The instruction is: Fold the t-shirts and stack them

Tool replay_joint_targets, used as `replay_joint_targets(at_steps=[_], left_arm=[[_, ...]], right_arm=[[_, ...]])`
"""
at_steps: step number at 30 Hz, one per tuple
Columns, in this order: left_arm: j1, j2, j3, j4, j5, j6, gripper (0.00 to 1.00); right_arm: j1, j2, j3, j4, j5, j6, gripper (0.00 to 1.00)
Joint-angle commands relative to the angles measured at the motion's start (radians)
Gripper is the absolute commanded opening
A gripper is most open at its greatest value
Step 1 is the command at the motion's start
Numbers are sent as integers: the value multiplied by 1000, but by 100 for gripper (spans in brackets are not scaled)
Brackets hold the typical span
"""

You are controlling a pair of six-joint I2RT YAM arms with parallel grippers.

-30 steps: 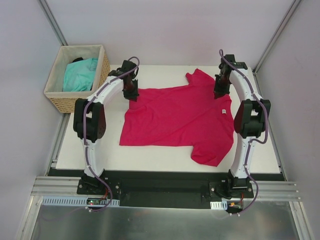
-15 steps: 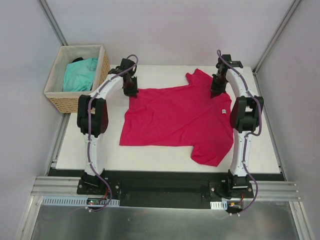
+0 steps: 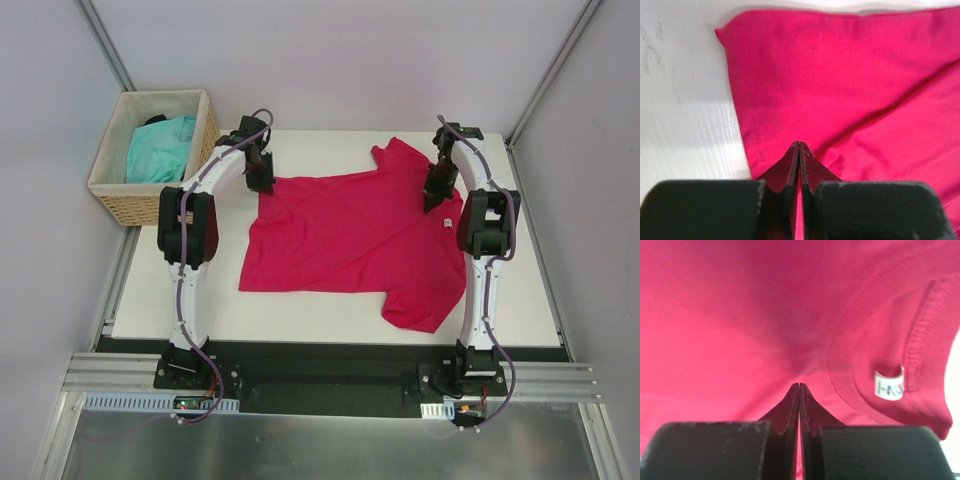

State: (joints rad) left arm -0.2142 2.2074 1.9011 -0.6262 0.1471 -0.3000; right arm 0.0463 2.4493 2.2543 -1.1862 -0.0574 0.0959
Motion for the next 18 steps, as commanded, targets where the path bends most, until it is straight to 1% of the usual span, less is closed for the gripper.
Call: replay_joint_targets(at_steps=[1, 10, 18], left_arm=[[3, 11, 35, -47, 38, -25, 0], [3, 26, 19, -101, 62, -51, 0], [3, 21, -17, -145, 66, -70, 0]], right_arm=[[-20, 11, 59, -115, -5, 65, 1], [-23, 43, 45, -176, -45, 122, 1], [-25, 50, 36, -176, -64, 137, 1]])
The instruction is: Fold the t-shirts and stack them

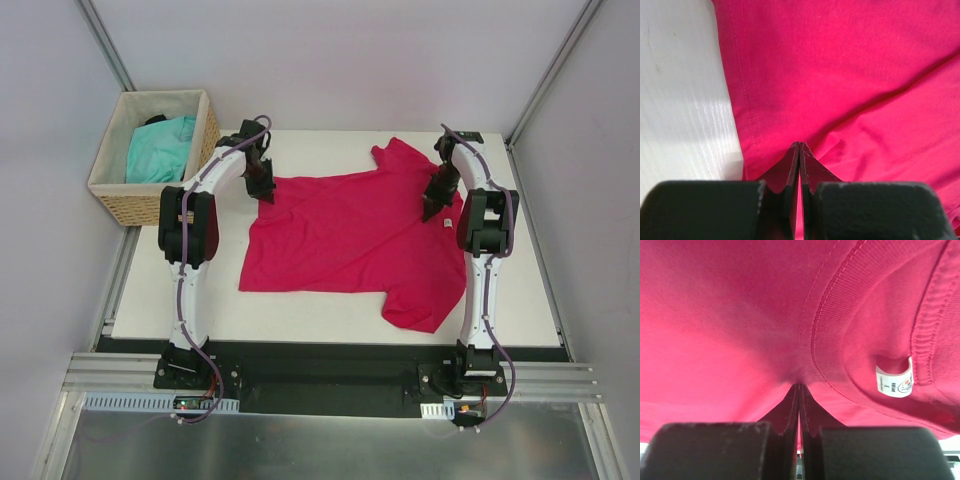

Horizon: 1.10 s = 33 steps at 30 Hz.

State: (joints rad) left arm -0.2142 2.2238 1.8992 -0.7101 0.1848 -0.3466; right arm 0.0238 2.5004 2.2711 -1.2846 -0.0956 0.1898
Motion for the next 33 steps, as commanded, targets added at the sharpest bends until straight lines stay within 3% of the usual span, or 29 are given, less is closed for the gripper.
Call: replay_joint_targets(at_steps=[1, 16, 33], left_arm=[[3, 5, -20, -68, 27, -26, 0], [6, 145, 150, -190, 51, -38, 0], [26, 212, 267, -151, 5, -58, 0]], right_arm=[[-4, 2, 18, -75, -32, 43, 1], [-13, 25, 30, -58, -84, 50, 1], [-19, 68, 79, 11, -111, 56, 1]])
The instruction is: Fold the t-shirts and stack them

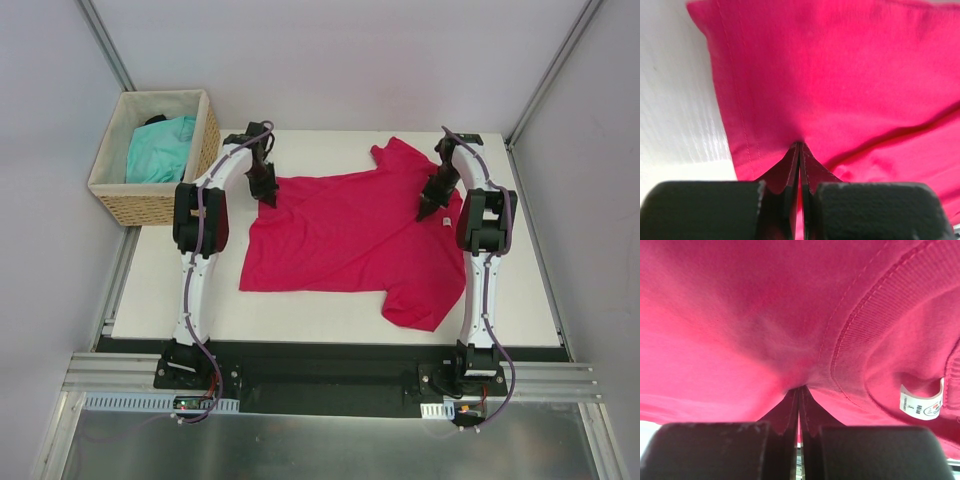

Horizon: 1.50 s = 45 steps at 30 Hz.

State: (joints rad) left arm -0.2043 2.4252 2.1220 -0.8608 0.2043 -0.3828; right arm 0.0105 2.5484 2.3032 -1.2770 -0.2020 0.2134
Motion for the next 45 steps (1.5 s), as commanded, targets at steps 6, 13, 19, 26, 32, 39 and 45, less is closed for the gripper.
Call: replay_joint_targets(at_steps=[6, 13, 19, 26, 32, 39, 45], left_arm=[[20, 37, 65, 5, -6, -62, 0], [23, 46, 90, -1, -14, -85, 0], [23, 29, 88, -18, -97, -96, 0], [42, 46, 148, -12, -134, -99, 0], [45, 38, 154, -3, -114, -97, 0], [45, 28, 115, 11, -63, -90, 0], [51, 52, 102, 23, -75, -84, 0]], right_arm=[[-7, 23, 59, 19, 1, 41, 1], [-9, 1, 61, 24, -66, 32, 1], [-27, -180, -60, 91, -80, 3, 1], [-12, -461, -281, 245, -105, -89, 50], [14, -501, -245, 235, -122, -120, 54], [57, -544, -260, 229, -119, -149, 54], [68, -557, -228, 234, -125, -161, 54]])
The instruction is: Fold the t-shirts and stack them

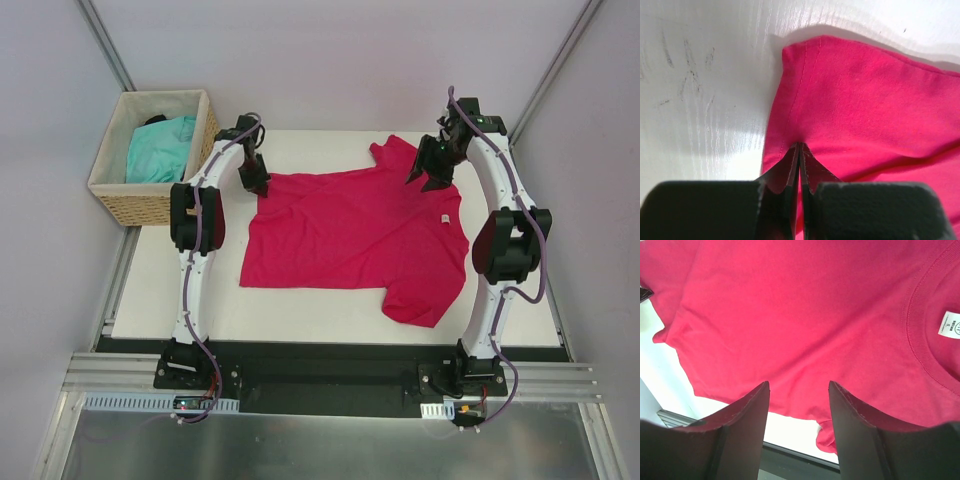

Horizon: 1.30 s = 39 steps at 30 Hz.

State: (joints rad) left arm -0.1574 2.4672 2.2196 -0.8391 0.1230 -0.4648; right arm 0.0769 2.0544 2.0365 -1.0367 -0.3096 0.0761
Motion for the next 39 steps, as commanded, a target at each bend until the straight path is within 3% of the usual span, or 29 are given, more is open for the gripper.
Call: replay_joint_targets(at_steps=[1, 9, 15, 32, 35, 38, 39], left_arm=[[5, 24, 11, 0, 3, -3, 0], [25, 52, 83, 60, -118, 34, 0], [71, 102, 127, 135, -94, 21, 0], [87, -4, -14, 201, -80, 37, 0], [85, -57, -9, 209, -14, 41, 0], [75, -119, 5, 241, 40, 58, 0], [71, -144, 11, 245, 40, 61, 7]], right_arm=[[1, -66, 39, -9, -16, -24, 54], [1, -135, 48, -36, -11, -61, 54], [1, -109, 148, -107, -5, -70, 55], [6, -62, 258, -120, -28, -53, 55], [7, -65, 217, -109, -11, -47, 55], [7, -73, 62, -53, 81, -44, 51], [8, -73, 10, -37, 102, -47, 49]])
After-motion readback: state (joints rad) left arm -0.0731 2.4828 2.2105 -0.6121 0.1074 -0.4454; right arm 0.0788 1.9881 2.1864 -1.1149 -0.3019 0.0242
